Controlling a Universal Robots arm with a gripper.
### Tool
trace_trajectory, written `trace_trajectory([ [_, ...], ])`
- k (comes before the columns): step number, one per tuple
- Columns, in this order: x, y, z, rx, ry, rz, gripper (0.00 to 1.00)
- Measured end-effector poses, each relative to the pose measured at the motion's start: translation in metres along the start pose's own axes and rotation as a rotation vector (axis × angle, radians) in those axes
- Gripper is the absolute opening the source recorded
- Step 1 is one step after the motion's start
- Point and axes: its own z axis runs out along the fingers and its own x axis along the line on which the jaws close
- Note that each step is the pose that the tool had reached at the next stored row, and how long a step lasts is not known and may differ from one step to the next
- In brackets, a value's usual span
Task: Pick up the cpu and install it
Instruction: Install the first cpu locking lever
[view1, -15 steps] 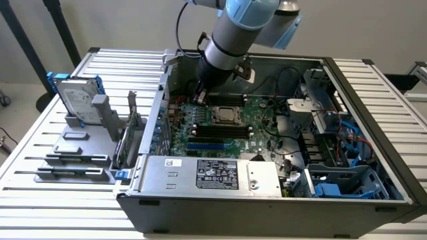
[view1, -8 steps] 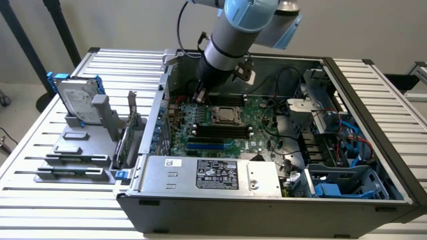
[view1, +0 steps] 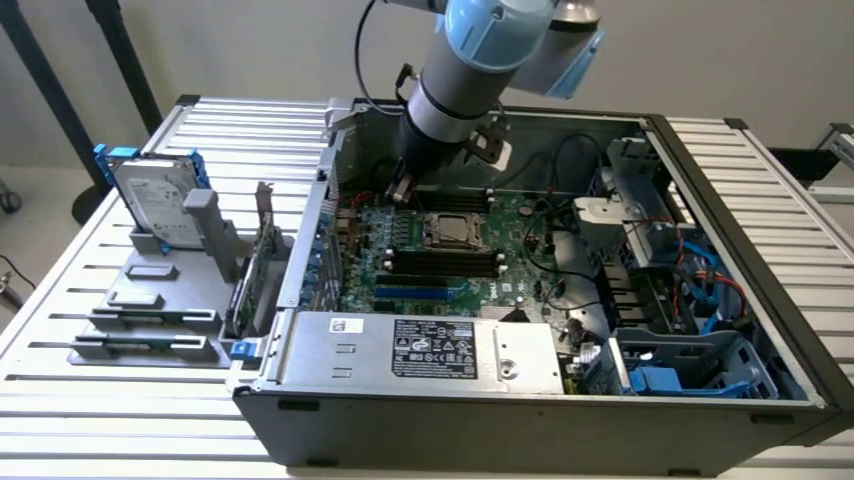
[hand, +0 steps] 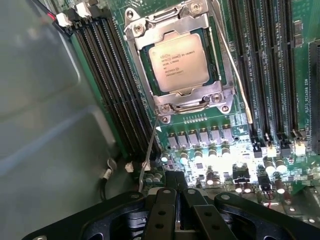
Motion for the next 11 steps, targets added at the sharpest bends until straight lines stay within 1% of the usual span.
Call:
trace_trajectory([
  [2,0.0002,-0.0003,-0.0007,-0.0069,0.0083,0.013,0.11],
  [6,0.0007,-0.0010,-0.0026,-0.0183,0.0248,0.049,0.11],
  [8,0.0009,-0.0021,-0.0039,-0.0204,0.0335,0.061,0.11],
  [11,0.0013,-0.0051,-0.0073,-0.0206,0.0481,0.073,0.11],
])
